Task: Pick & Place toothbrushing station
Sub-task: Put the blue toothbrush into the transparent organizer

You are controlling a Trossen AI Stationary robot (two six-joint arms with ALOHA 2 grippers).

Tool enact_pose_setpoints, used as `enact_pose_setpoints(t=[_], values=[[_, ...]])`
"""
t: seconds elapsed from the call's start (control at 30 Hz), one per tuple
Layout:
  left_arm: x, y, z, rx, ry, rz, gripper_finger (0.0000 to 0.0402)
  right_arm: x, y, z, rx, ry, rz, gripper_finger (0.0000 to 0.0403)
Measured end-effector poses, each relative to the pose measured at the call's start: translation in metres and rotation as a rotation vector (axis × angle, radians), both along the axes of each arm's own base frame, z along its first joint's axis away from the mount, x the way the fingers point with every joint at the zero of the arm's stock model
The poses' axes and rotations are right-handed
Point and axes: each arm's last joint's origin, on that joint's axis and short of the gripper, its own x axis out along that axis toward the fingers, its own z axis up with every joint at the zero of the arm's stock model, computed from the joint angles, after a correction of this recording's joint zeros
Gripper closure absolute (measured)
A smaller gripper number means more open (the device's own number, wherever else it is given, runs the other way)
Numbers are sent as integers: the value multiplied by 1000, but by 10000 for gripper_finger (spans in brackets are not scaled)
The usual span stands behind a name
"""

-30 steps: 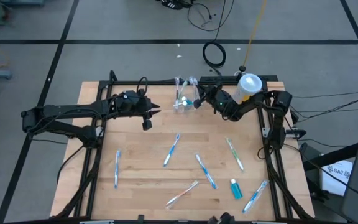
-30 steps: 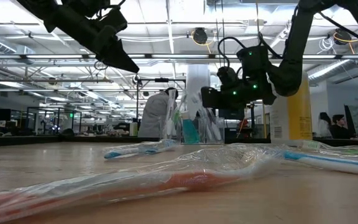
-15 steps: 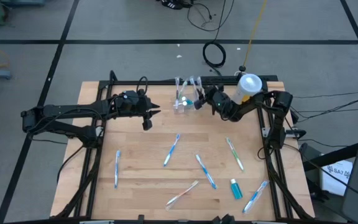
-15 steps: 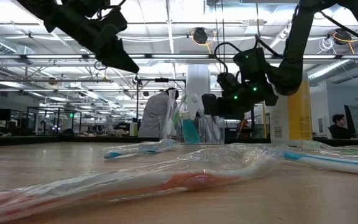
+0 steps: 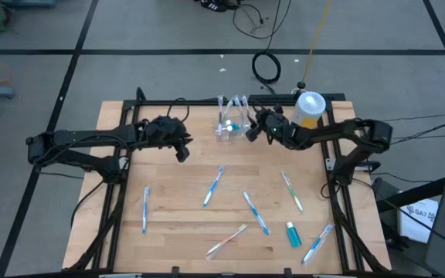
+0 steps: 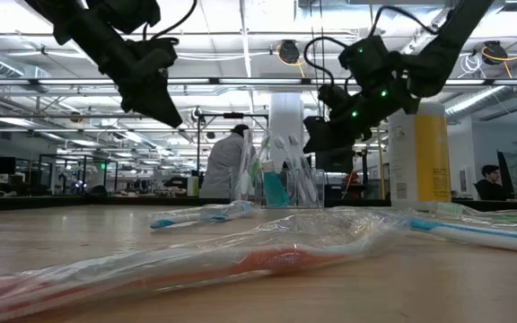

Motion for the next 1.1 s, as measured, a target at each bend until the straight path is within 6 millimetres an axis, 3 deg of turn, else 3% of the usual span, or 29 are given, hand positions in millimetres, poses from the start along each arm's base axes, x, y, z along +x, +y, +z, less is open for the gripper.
enact_pose_setpoints(t=[0.33, 0.57, 1.1], values=[[4, -35, -4, -87, 19, -86, 309, 1, 26, 23, 33, -105, 57, 226], [-10, -56, -18, -290, 178, 43, 309, 6, 40, 24, 35, -103, 110, 231], [-30, -88, -33, -470, 387, 236, 309, 9, 52, 23, 69, -120, 140, 232]])
